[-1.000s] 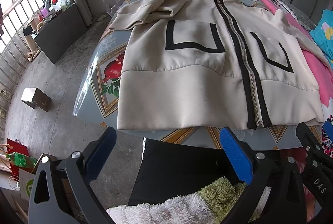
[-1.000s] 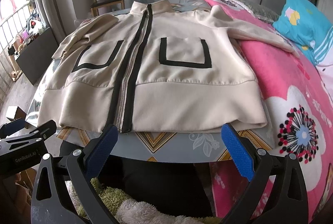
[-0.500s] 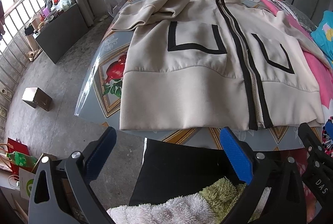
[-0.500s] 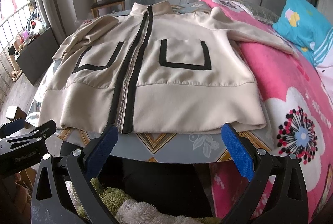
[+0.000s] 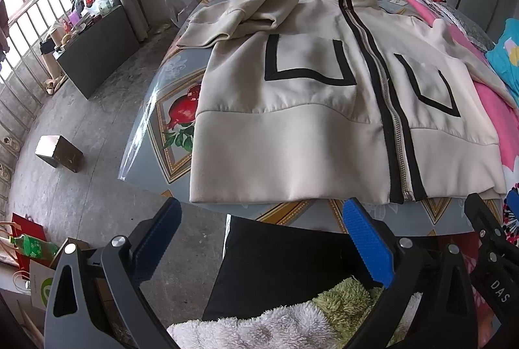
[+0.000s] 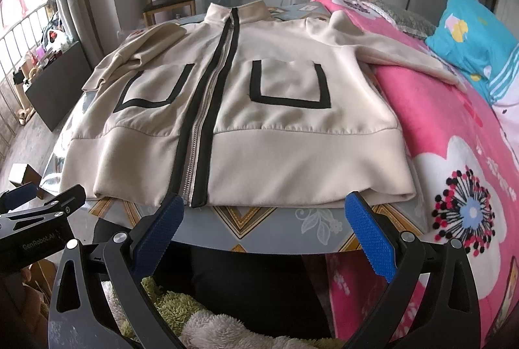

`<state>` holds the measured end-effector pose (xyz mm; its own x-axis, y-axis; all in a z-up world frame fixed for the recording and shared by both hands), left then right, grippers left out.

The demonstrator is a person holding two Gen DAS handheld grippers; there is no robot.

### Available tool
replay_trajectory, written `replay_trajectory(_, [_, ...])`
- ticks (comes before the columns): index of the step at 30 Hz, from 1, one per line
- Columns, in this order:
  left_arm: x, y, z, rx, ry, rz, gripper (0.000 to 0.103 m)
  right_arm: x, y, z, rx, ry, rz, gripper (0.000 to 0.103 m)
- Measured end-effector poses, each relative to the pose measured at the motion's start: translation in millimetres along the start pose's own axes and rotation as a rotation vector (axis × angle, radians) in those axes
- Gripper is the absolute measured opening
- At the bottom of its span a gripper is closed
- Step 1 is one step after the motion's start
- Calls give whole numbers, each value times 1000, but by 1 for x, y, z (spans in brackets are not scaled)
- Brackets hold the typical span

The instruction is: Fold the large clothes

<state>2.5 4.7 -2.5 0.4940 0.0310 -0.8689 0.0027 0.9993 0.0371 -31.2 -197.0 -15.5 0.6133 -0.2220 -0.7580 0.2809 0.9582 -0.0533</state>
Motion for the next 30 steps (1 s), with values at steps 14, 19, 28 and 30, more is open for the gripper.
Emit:
replay_trajectory(14, [0, 1, 0, -1, -2, 2, 98, 0, 1, 0, -4, -3, -1, 96])
replay_trajectory(19, [-1, 2, 0, -1, -3, 5, 98, -1, 1, 1, -9, -7, -2, 96])
replay_trajectory(28, [-1, 4, 0, -1, -6, 8, 98, -1, 1, 1, -8, -8, -1, 96])
replay_trajectory(30, [-1, 4, 0, -1, -6, 9, 98, -1, 1, 1, -8, -7, -1, 96])
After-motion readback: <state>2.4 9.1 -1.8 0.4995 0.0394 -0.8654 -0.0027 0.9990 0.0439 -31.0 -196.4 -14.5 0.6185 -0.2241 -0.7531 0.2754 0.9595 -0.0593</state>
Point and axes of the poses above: each gripper's, at about its wrist camera, not at the fingertips, and x roughly the way its jaws point, y to its left, z to its top, the point moved 1 cm from there along x, roughly the way its jaws point
